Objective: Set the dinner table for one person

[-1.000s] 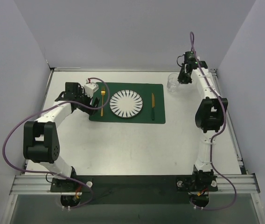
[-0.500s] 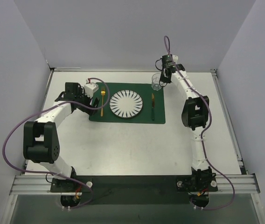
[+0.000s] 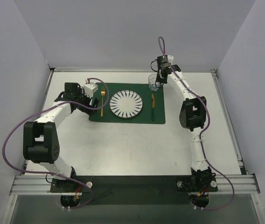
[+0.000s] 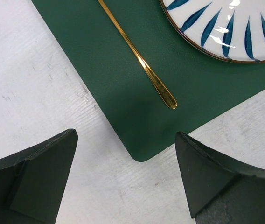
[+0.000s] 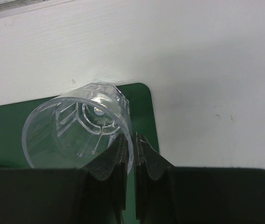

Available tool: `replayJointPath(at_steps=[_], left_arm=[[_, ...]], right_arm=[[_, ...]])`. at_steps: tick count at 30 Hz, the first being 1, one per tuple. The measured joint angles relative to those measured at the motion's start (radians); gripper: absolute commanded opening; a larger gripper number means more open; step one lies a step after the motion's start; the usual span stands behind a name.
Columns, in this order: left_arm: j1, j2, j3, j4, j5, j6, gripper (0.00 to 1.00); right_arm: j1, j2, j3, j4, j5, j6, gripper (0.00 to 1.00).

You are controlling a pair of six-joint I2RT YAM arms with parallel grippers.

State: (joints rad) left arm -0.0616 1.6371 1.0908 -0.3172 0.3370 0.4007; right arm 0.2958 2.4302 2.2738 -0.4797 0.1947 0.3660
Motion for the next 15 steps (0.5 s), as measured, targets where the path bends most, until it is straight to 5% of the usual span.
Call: replayJointPath(at_steps=[15], left_arm=[[0.0,0.0,0.0,0.0,0.0,0.0,0.97]], right_arm=[[0.0,-0.005,-0.008,-0.003,-0.019,0.031,0.0]])
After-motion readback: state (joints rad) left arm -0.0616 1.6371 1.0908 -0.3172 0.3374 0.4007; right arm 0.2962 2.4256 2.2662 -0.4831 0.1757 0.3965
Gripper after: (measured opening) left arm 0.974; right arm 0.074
